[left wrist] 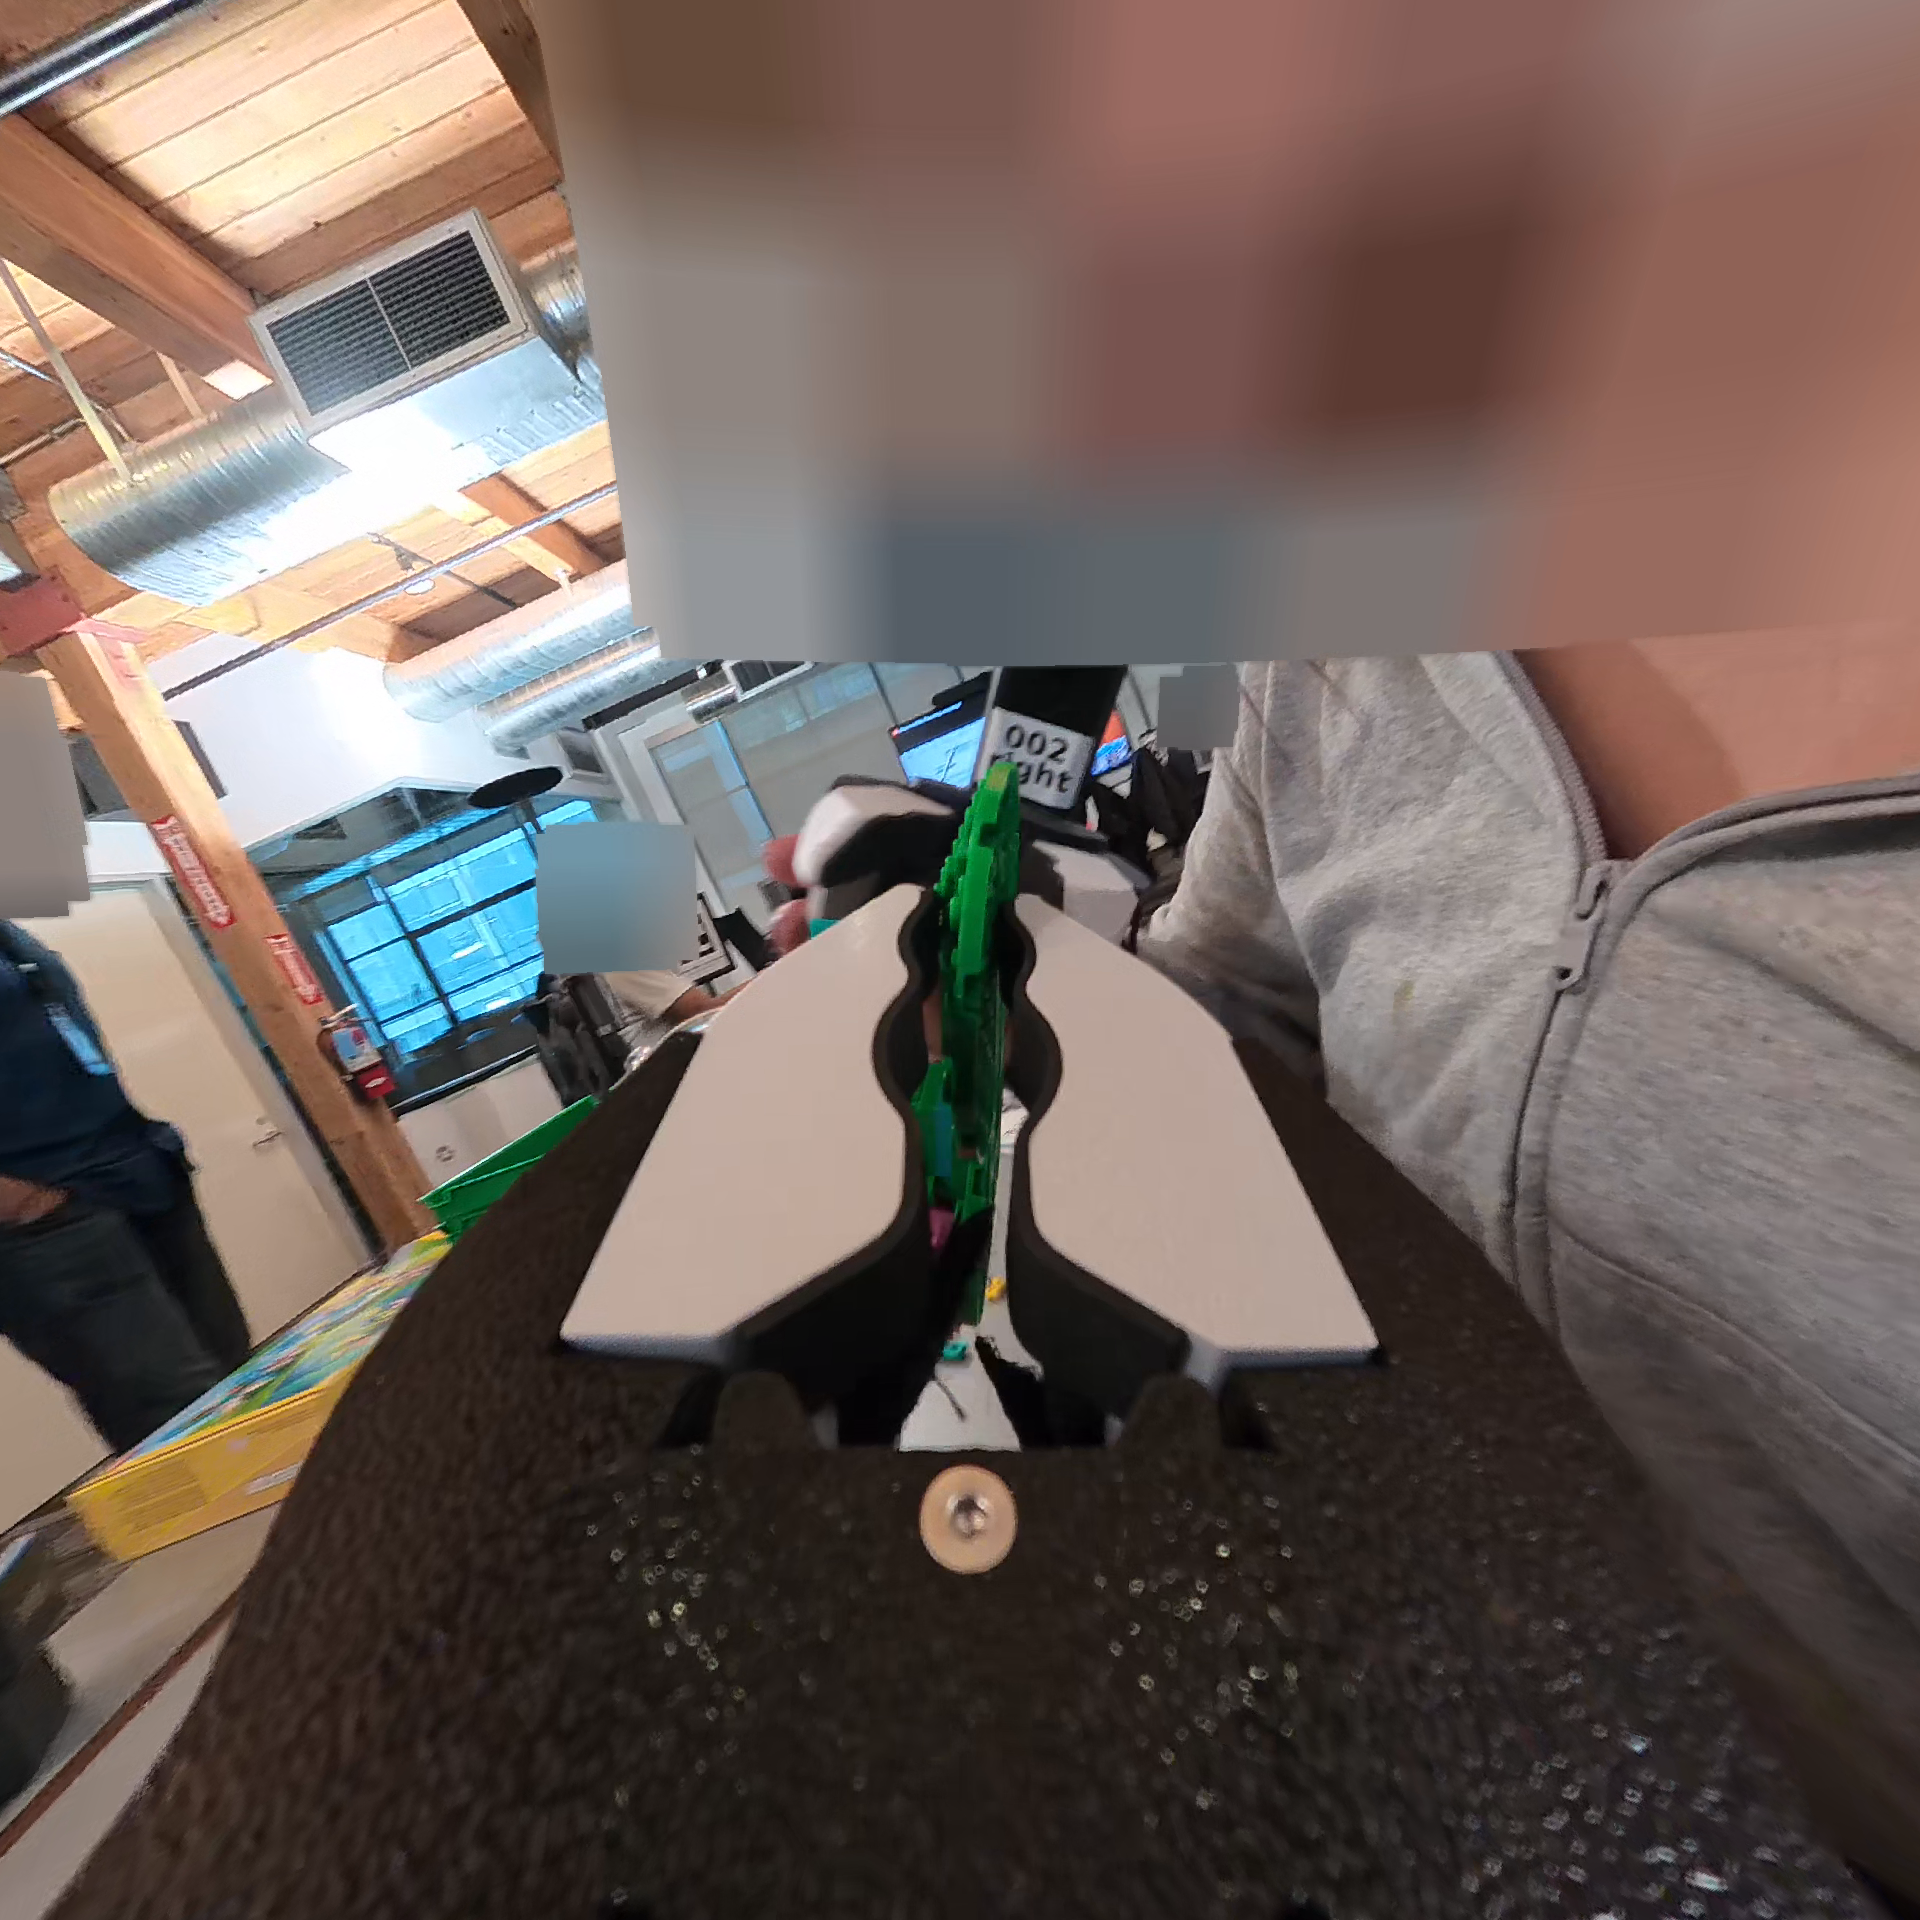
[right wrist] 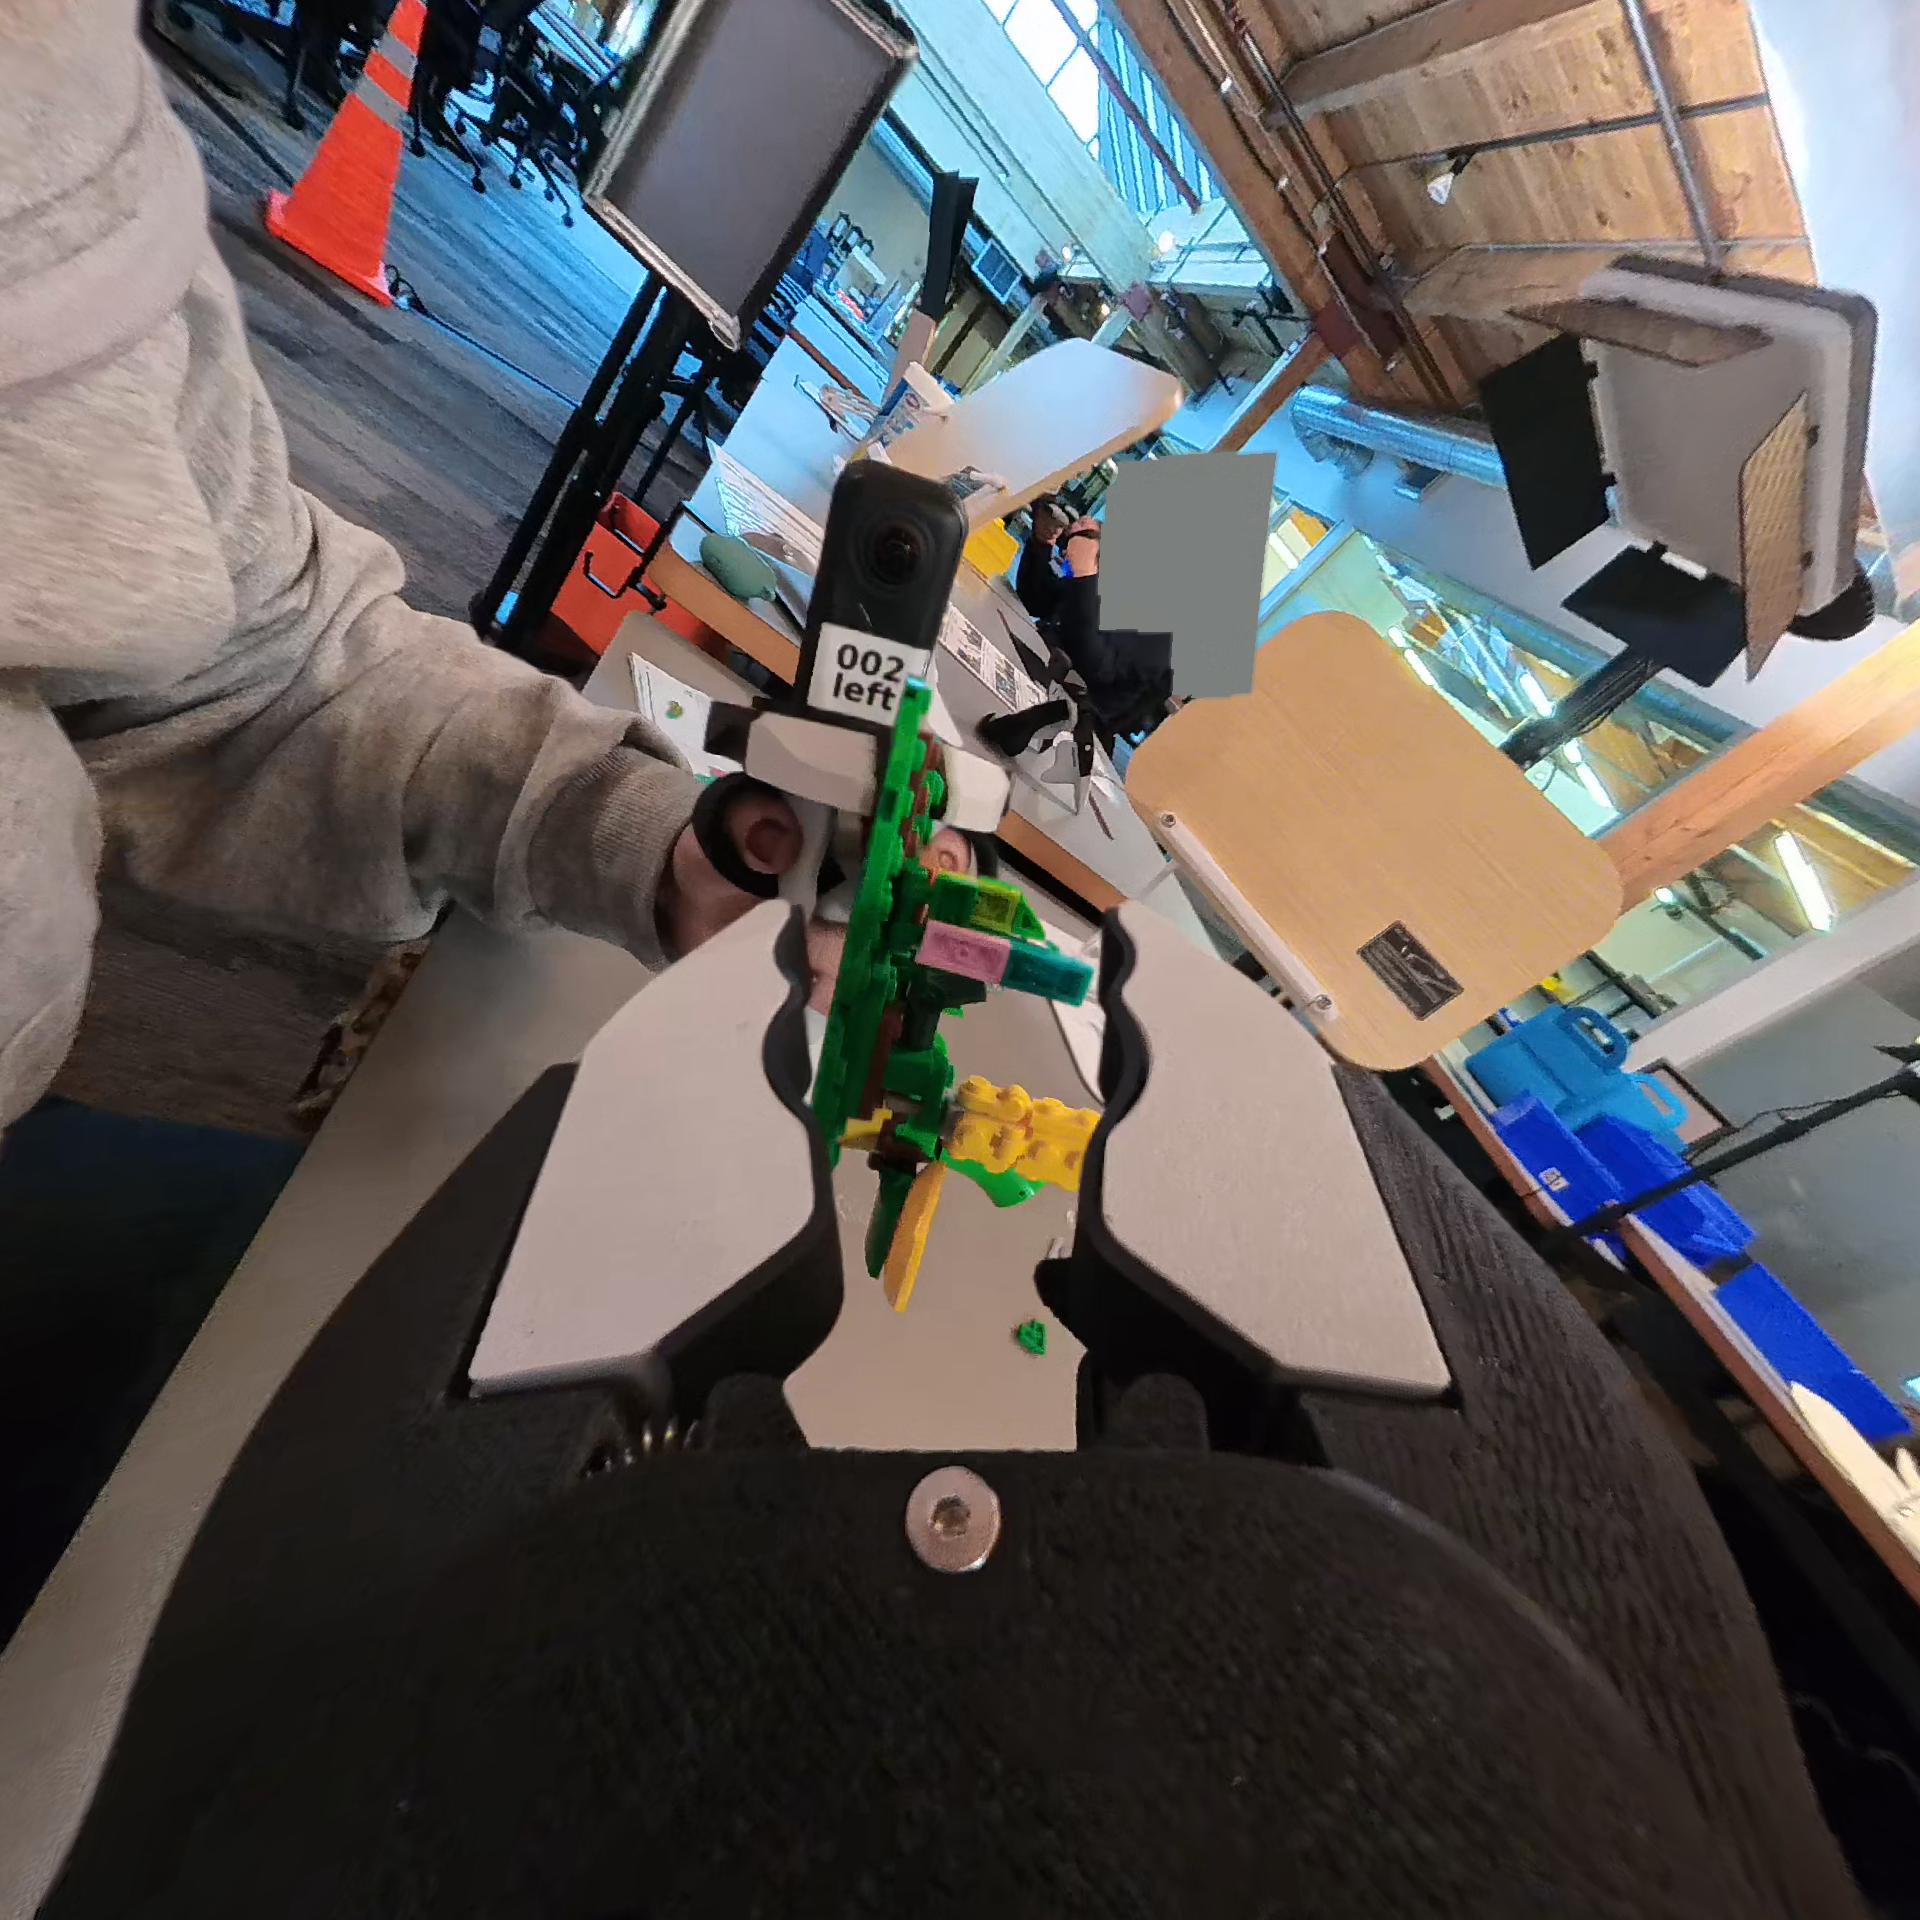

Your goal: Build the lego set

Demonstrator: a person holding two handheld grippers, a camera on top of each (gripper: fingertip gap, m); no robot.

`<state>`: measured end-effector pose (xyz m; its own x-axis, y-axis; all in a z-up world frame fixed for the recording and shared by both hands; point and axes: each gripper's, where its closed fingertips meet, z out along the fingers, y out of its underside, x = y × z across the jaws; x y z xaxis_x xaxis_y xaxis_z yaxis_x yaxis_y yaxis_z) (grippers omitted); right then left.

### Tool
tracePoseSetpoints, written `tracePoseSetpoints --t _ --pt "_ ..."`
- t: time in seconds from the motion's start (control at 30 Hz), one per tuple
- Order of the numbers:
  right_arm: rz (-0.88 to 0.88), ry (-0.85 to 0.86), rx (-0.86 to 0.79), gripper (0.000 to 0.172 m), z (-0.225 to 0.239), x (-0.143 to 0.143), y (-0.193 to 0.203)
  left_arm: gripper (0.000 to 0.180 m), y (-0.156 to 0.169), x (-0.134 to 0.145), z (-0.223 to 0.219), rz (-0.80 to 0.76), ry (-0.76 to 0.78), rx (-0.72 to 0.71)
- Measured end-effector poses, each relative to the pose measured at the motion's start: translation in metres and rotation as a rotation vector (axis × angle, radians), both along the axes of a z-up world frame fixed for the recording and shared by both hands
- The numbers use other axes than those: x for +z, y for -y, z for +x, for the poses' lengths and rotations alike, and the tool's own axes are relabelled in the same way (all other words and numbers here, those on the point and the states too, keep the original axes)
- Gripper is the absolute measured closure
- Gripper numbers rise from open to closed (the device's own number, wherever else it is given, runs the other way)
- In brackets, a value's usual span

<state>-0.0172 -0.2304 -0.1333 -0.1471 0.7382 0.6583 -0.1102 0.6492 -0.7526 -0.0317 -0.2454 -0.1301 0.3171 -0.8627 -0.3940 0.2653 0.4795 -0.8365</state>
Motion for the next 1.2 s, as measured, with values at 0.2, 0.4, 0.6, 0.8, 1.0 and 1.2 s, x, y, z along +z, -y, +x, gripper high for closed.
tracePoseSetpoints --t 0.2,0.4,0.6,0.8,1.0,1.2 --pt "0.042 0.0 -0.023 0.141 0.003 -0.006 0.002 0.17 -0.003 -0.002 0.006 0.039 -0.064 0.075" --pt "0.082 -0.003 -0.04 0.151 0.003 -0.008 0.0 0.169 -0.003 -0.003 0.011 0.052 -0.091 0.095" --pt "0.108 -0.008 -0.042 0.152 0.004 -0.009 0.001 0.17 -0.001 -0.003 0.013 0.056 -0.097 0.088" --pt "0.12 -0.021 -0.044 0.153 0.005 -0.008 0.002 0.17 0.0 -0.002 0.015 0.061 -0.1 0.086" --pt "0.126 -0.017 -0.042 0.153 0.005 -0.008 0.002 0.17 -0.001 -0.003 0.016 0.061 -0.099 0.083" --pt "0.131 -0.02 -0.037 0.153 0.005 -0.009 0.0 0.169 -0.001 -0.003 0.017 0.061 -0.104 0.085"
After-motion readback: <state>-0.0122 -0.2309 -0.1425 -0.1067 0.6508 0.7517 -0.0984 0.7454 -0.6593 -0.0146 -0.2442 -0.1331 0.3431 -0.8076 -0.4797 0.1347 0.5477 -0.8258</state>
